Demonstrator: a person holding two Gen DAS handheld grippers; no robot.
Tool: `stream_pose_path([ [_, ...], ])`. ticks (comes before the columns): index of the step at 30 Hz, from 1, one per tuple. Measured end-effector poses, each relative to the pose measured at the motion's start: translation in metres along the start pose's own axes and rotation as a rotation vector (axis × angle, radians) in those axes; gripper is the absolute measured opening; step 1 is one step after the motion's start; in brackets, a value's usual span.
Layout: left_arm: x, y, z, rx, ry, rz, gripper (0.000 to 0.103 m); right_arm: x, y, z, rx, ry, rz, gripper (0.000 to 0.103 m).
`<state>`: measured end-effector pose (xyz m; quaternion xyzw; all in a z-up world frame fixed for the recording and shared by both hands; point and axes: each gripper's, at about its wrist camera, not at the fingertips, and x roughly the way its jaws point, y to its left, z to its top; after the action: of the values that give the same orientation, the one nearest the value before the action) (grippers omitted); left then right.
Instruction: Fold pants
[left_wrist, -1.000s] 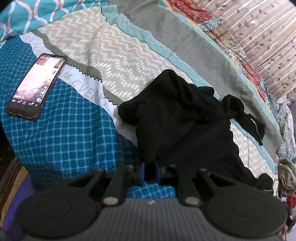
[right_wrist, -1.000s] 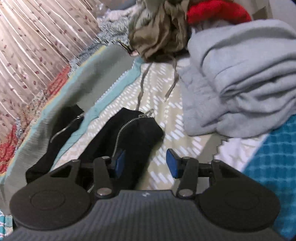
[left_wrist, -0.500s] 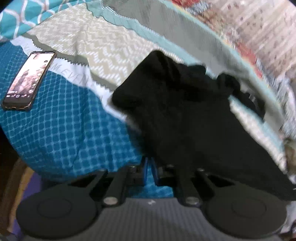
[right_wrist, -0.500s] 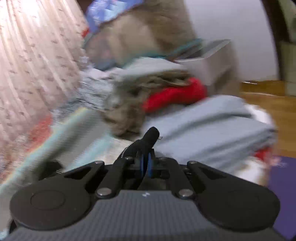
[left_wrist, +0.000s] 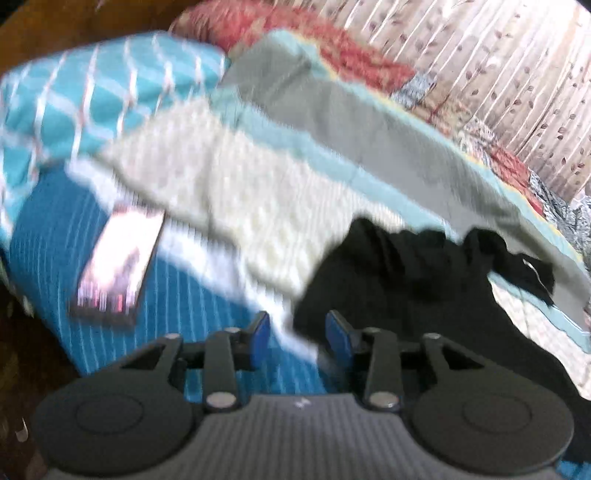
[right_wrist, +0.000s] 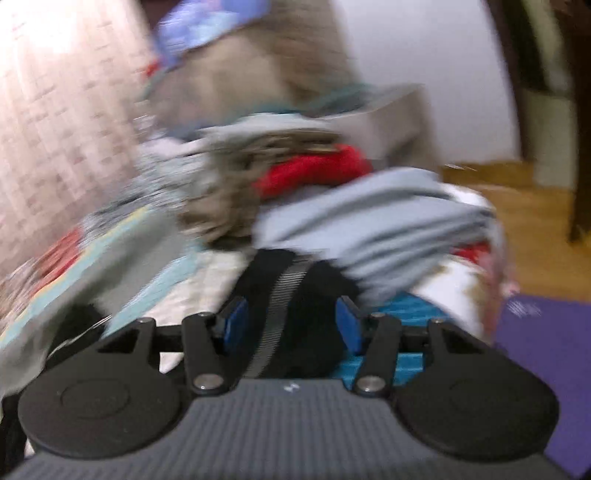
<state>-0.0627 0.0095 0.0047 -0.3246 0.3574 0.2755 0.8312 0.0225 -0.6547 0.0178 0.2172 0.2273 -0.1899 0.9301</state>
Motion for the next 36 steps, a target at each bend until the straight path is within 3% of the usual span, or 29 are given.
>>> stream_pose_path([
  [4, 0.019, -0.046, 0.032, 0.184, -0.032, 0.050, 0.048, 0.013, 0.078, -0.019, -0.086, 0.087, 0.153, 0.056],
  [5, 0.028, -0.058, 0.034, 0.227, -0.025, 0.059, 0.049, 0.018, 0.068, -0.031, -0.096, 0.113, 0.180, 0.056],
  [7, 0.049, -0.088, 0.039, 0.335, 0.018, 0.063, 0.049, 0.033, 0.106, -0.050, -0.148, 0.191, 0.247, 0.056],
  [10, 0.087, -0.114, 0.035, 0.374, 0.133, 0.014, 0.051, 0.038, 0.128, -0.075, -0.224, 0.280, 0.309, 0.056],
  [11, 0.098, -0.119, 0.036, 0.358, 0.177, -0.006, 0.052, 0.025, 0.115, -0.077, -0.237, 0.298, 0.324, 0.056],
  [13, 0.124, -0.117, 0.043, 0.260, 0.260, -0.057, 0.054, 0.045, 0.132, -0.083, -0.276, 0.331, 0.360, 0.056],
  [15, 0.146, -0.110, 0.052, 0.142, 0.318, -0.114, 0.057, 0.066, 0.172, -0.075, -0.329, 0.345, 0.383, 0.056],
  [16, 0.157, -0.106, 0.054, 0.085, 0.335, -0.139, 0.061, 0.054, 0.166, -0.078, -0.345, 0.343, 0.393, 0.056],
  [17, 0.166, -0.104, 0.055, 0.039, 0.343, -0.150, 0.062, 0.080, 0.195, -0.069, -0.363, 0.344, 0.399, 0.056],
  [18, 0.174, -0.101, 0.057, -0.001, 0.352, -0.155, 0.059, 0.084, 0.198, -0.070, -0.375, 0.345, 0.407, 0.056],
  [19, 0.183, -0.100, 0.058, -0.029, 0.359, -0.159, 0.040, 0.091, 0.212, -0.066, -0.384, 0.344, 0.407, 0.056],
  [20, 0.194, -0.103, 0.057, -0.046, 0.362, -0.161, 0.002, 0.125, 0.244, -0.053, -0.392, 0.346, 0.405, 0.056],
  [21, 0.200, -0.103, 0.058, -0.058, 0.371, -0.159, 0.001, 0.113, 0.232, -0.059, -0.395, 0.340, 0.408, 0.056],
  [22, 0.202, -0.102, 0.061, -0.075, 0.364, -0.162, 0.002, 0.113, 0.230, -0.061, -0.401, 0.336, 0.411, 0.054],
  [24, 0.193, -0.100, 0.078, -0.081, 0.306, -0.192, 0.002, 0.151, 0.262, -0.038, -0.434, 0.329, 0.426, 0.051],
  [27, 0.169, -0.090, 0.124, -0.156, 0.139, -0.258, 0.002, 0.205, 0.313, -0.010, -0.463, 0.296, 0.452, 0.050],
  [28, 0.162, -0.085, 0.143, -0.184, 0.068, -0.251, 0.002, 0.208, 0.318, -0.005, -0.466, 0.281, 0.457, 0.049],
  [29, 0.157, -0.081, 0.160, -0.206, 0.003, -0.230, 0.002, 0.238, 0.347, 0.013, -0.470, 0.264, 0.463, 0.049],
  [30, 0.154, -0.076, 0.178, -0.234, -0.059, -0.205, 0.002, 0.211, 0.320, -0.004, -0.469, 0.248, 0.480, 0.050],
  [32, 0.154, -0.068, 0.210, -0.280, -0.184, -0.131, 0.003, 0.216, 0.325, -0.007, -0.456, 0.238, 0.519, 0.050],
  [34, 0.165, -0.061, 0.223, -0.345, -0.162, -0.073, 0.003, 0.241, 0.338, -0.018, -0.418, 0.281, 0.556, 0.050],
  [36, 0.172, -0.064, 0.217, -0.343, -0.143, -0.164, 0.009, 0.264, 0.341, -0.029, -0.337, 0.398, 0.577, 0.050],
])
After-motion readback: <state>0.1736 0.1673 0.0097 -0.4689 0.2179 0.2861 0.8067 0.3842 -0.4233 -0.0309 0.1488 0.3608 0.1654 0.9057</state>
